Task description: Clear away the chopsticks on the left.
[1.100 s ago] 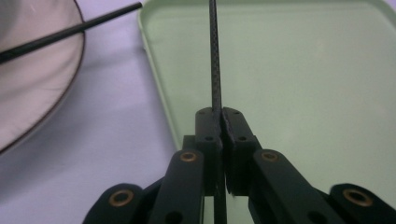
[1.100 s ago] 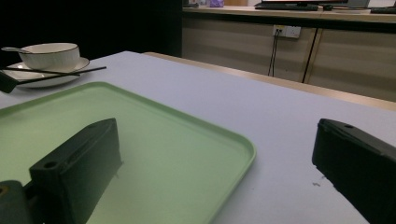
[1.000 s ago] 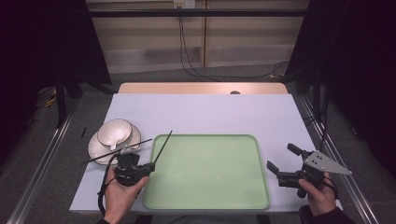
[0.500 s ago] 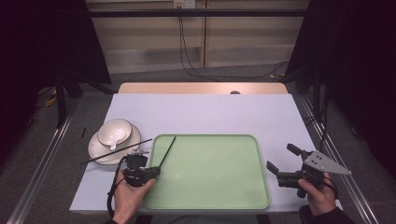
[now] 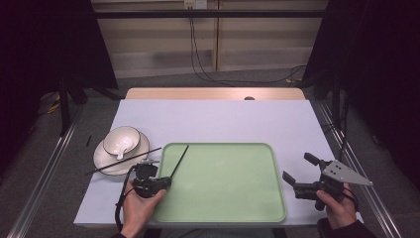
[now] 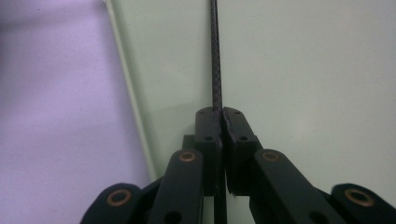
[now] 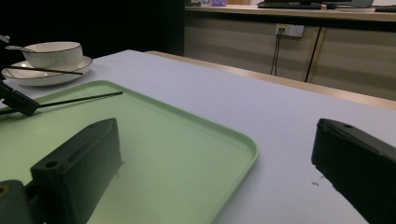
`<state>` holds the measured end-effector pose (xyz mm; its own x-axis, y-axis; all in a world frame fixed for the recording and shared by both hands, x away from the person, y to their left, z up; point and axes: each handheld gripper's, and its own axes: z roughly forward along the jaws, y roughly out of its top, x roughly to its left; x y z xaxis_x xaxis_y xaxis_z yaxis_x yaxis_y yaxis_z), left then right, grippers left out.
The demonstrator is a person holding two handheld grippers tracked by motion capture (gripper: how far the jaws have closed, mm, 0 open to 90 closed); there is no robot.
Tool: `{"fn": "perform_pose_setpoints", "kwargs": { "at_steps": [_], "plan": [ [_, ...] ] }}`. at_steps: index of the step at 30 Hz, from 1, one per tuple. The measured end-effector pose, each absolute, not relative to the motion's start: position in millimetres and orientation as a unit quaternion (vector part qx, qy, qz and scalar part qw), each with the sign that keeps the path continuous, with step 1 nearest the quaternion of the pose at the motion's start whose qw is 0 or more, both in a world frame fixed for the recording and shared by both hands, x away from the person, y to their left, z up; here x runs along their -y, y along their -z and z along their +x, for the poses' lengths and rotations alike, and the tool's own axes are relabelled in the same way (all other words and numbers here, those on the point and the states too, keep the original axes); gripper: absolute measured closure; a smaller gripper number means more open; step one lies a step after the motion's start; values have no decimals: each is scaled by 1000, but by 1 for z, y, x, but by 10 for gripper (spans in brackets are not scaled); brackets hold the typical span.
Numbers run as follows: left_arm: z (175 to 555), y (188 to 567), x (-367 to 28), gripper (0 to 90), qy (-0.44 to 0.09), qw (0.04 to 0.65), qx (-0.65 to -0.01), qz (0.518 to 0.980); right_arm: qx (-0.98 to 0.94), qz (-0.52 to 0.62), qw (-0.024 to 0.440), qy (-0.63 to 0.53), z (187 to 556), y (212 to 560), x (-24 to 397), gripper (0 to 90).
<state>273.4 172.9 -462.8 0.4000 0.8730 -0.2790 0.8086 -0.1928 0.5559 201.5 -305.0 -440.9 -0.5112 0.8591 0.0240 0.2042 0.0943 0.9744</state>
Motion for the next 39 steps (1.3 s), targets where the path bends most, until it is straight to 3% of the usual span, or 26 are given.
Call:
{"fn": "perform_pose_setpoints", "kwargs": {
  "at_steps": [12, 17, 24, 29, 31, 34, 39],
  "plan": [
    [274, 462, -175, 785, -38, 335, -537, 773, -675, 394, 301, -547, 202, 441, 305, 10],
    [274, 460, -178, 659, -38, 350, -513, 783, -676, 397, 299, -545, 202, 441, 305, 12],
    [269, 451, -185, 338, -90, 422, -446, 784, -676, 396, 299, -545, 202, 441, 305, 12],
    [267, 446, -193, 142, -114, 441, -418, 786, -674, 397, 300, -546, 202, 441, 305, 12],
    [266, 443, -199, 116, -110, 454, -412, 782, -674, 399, 297, -547, 201, 441, 304, 12],
    [262, 440, -208, 55, -163, 464, -387, 780, -674, 398, 298, -547, 202, 441, 305, 12],
    [256, 436, -230, 54, -158, 480, -373, 778, -673, 398, 300, -546, 202, 441, 305, 10]
  ]
}}
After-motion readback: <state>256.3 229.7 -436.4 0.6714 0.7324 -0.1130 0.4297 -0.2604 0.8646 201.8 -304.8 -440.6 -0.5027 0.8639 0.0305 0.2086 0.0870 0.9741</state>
